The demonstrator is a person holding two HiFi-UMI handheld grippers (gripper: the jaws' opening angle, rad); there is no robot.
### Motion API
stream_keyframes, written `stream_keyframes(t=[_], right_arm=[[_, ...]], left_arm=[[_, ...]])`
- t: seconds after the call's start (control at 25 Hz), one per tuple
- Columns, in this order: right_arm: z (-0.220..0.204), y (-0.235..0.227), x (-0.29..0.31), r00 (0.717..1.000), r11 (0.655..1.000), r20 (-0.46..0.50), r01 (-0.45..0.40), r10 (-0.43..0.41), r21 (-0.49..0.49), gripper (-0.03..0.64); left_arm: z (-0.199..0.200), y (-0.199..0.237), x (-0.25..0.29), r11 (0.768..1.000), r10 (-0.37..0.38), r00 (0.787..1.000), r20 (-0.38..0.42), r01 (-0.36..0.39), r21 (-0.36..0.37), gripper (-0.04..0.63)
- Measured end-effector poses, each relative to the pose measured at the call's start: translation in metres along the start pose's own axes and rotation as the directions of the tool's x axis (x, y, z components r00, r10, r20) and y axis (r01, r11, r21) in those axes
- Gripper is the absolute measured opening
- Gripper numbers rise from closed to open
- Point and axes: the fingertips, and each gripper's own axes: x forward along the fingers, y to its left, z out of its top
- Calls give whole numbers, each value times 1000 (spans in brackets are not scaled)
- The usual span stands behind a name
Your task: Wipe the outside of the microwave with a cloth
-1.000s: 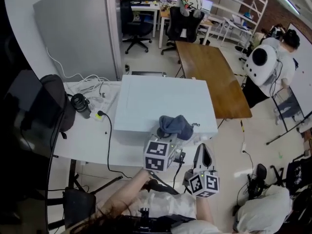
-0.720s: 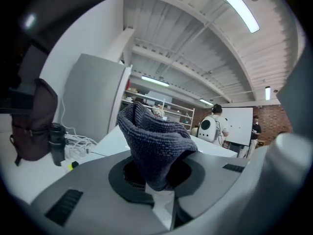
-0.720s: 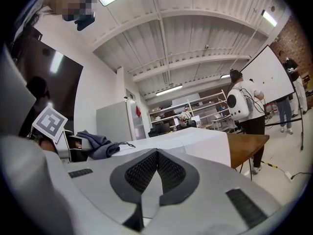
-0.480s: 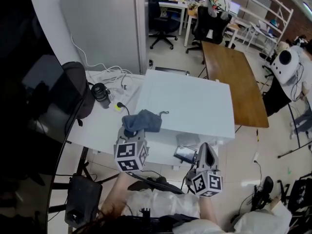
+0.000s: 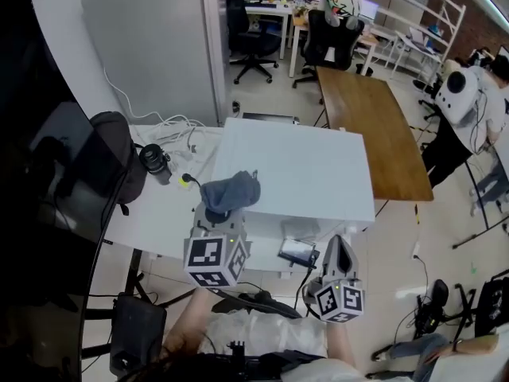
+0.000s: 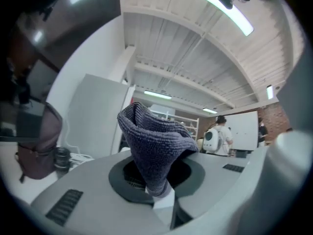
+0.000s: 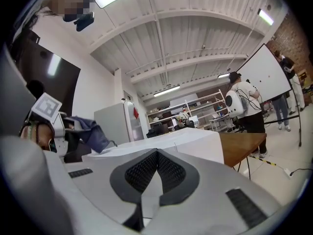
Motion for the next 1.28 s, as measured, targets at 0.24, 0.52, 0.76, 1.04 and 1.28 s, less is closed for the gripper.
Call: stream_keyframes(t=[0.24, 0.52, 0.76, 1.04, 1.28], right_arm=[[7, -33, -17, 996, 996, 26, 89, -89, 13, 15], [19, -64, -39, 980, 983, 77, 180, -182, 25, 15], [28, -83, -48, 967, 972, 93, 233, -235, 37, 15], [28, -64, -35, 982, 984, 74, 174, -176, 34, 15], [38, -25, -3, 997, 999, 69, 47, -47, 8, 15]], left_arm=[[33, -158, 69, 916, -401, 915, 33, 401, 19, 48], [-10, -275, 129, 814, -562, 810, -171, 577, 60, 47], [-51, -284, 152, 803, -519, 793, -317, 580, 137, 47], [-55, -211, 165, 875, -380, 871, -311, 447, 183, 48], [-42, -110, 160, 950, -216, 940, -266, 265, 166, 47]])
